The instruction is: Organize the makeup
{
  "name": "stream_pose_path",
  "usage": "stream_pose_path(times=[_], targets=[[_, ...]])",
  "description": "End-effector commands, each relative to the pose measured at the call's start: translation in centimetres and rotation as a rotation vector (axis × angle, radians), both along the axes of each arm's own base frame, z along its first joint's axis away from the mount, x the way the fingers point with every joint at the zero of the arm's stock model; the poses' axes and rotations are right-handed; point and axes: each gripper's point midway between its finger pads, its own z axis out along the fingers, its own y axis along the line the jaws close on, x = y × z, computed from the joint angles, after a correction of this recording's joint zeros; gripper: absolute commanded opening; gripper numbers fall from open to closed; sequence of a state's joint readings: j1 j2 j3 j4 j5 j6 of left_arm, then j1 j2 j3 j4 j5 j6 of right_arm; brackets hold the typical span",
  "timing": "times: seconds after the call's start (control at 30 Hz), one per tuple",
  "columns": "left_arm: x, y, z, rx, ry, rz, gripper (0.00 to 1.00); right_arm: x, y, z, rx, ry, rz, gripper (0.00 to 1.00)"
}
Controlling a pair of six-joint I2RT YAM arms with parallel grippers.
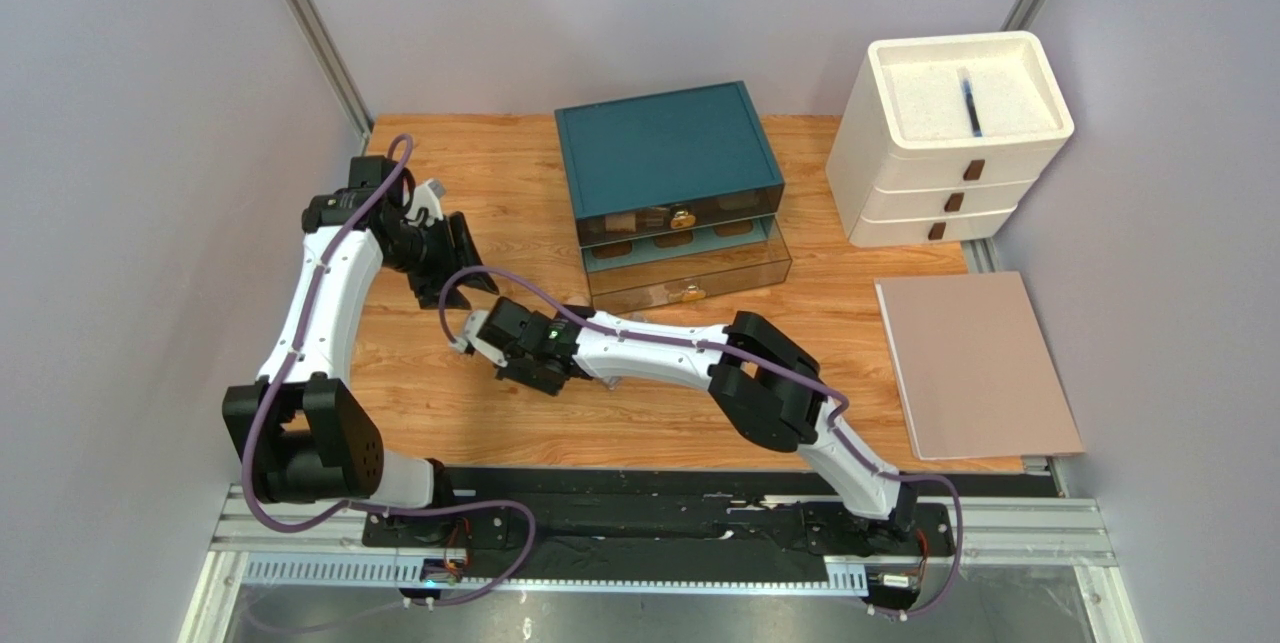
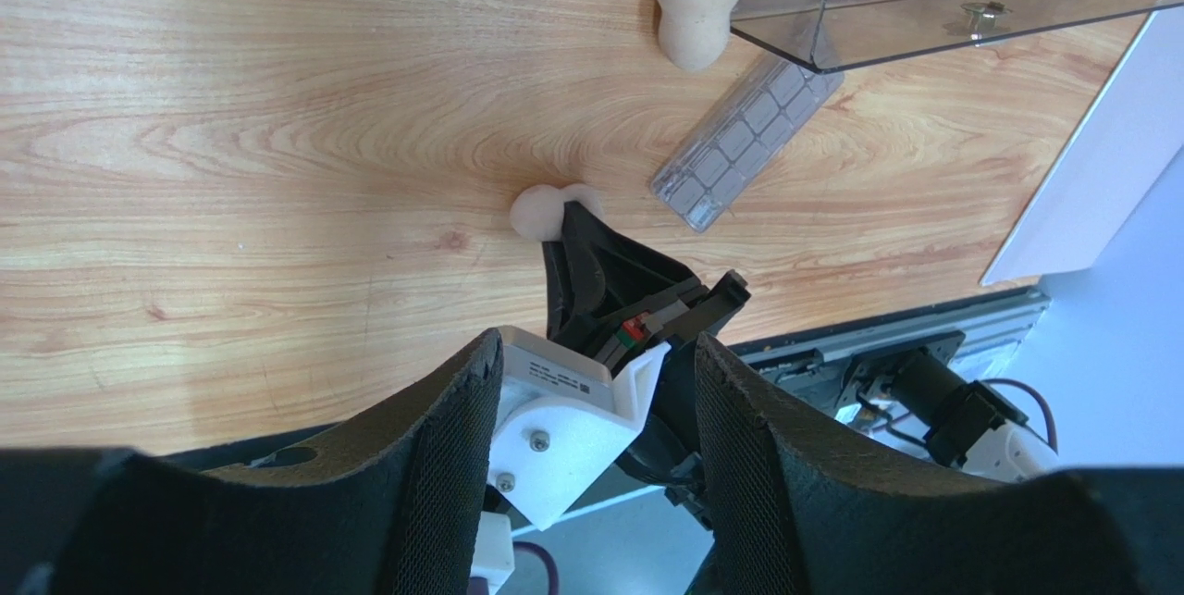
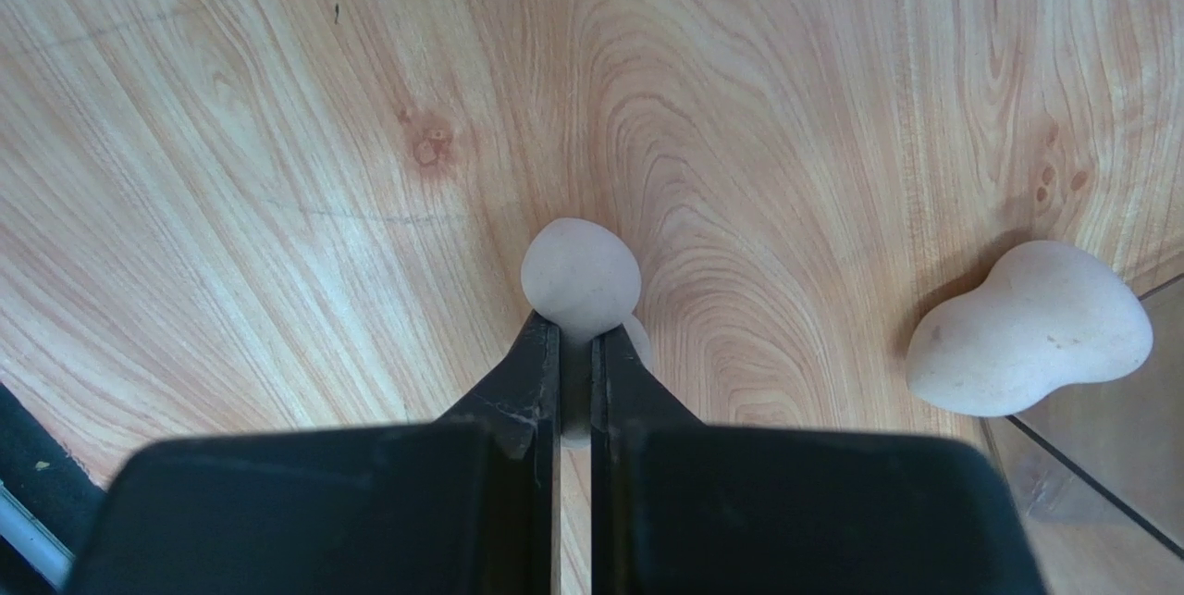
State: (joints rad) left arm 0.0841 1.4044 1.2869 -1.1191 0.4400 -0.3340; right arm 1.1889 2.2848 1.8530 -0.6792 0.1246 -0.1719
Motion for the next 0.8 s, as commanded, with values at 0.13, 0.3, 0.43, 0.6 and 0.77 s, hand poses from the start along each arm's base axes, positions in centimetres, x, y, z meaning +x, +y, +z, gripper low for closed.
stream_pose_path(times=[0.13, 0.3, 0.43, 0.6, 0.77], targets=[[-0.1, -0.3, 0.3, -0.03, -0.028, -0.012, 0.59, 0.3, -2.7, 3.8, 0.032, -0.04, -0.081, 0.0], [0.0, -1.2, -0.4, -0.089, -0.035, -0.022, 0.58, 3.6, -5.1, 10.8, 0.151, -0.178, -0.186, 0.0], [-0.3, -1.6, -2.2, -0.117, -0.01, -0.018, 0.58, 6.8, -7.3, 14.3, 0.218, -0.239, -0.276, 0.0], [-0.1, -2.1, -3.7, -0.149, -0.003, -0.016, 0.58, 11.2, -11.5, 15.6, 0.208, -0.315, -0.413, 0.0], [0.1, -2.1, -5.0, -0.153, 0.02, -0.005, 0.59, 14.3, -14.6, 12.9, 0.127, -0.301, -0.501, 0.0]])
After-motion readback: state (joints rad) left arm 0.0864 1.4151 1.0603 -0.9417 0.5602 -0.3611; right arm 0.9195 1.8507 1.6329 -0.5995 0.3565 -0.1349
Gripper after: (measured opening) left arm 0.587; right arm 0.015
